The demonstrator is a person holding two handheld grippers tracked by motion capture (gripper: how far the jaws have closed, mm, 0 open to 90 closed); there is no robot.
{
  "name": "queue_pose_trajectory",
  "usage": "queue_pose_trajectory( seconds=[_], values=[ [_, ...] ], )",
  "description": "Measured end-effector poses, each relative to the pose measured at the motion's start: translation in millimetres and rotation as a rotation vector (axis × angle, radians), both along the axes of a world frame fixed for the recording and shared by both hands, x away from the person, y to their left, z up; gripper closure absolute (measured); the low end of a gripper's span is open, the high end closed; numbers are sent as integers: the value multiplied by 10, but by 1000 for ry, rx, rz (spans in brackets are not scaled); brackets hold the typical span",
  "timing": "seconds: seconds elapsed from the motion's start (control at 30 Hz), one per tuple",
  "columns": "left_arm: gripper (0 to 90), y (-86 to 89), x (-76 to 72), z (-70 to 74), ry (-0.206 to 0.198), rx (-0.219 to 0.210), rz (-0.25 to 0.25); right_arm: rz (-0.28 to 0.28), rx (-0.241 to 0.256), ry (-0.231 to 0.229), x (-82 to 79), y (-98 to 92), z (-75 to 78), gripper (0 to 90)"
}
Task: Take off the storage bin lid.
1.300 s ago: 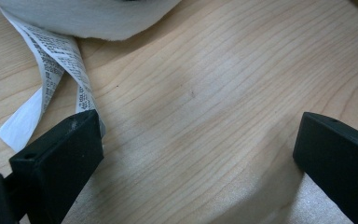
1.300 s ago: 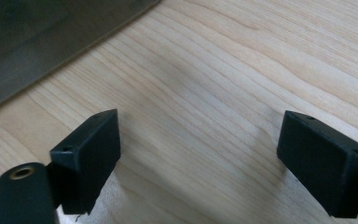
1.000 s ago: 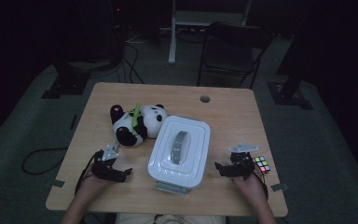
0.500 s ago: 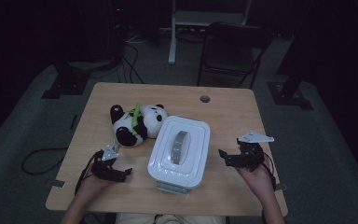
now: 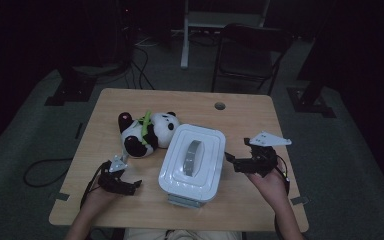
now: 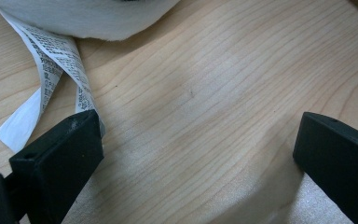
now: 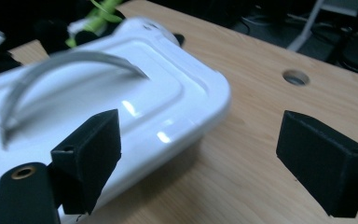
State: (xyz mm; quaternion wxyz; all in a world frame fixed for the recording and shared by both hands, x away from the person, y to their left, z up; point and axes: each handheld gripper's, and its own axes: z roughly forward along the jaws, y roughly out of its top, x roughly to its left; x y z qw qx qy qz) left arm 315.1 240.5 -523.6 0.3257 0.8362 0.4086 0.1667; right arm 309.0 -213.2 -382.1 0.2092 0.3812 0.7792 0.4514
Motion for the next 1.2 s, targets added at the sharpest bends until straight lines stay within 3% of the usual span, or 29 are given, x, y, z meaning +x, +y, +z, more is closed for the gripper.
queue_pose_trajectory(
  seconds=[0.07,0.3,0.63,0.9,1.03,1.13,1.2],
  values=[
    [21,0,0,-1,-1,-1,0,45,42,10,6,79,32,131],
    [21,0,0,-1,-1,-1,0,133,85,26,9,367,-15,129],
    [21,0,0,0,0,1,0,259,71,83,-51,837,-145,129],
    [21,0,0,0,0,1,0,298,27,110,-61,1032,-261,159],
    [21,0,0,0,0,1,0,306,26,98,-79,1068,-270,162],
    [21,0,0,0,0,1,0,310,-27,46,-108,1098,-284,219],
    [21,0,0,0,0,1,0,310,-23,46,-111,1097,-287,233]
  ],
)
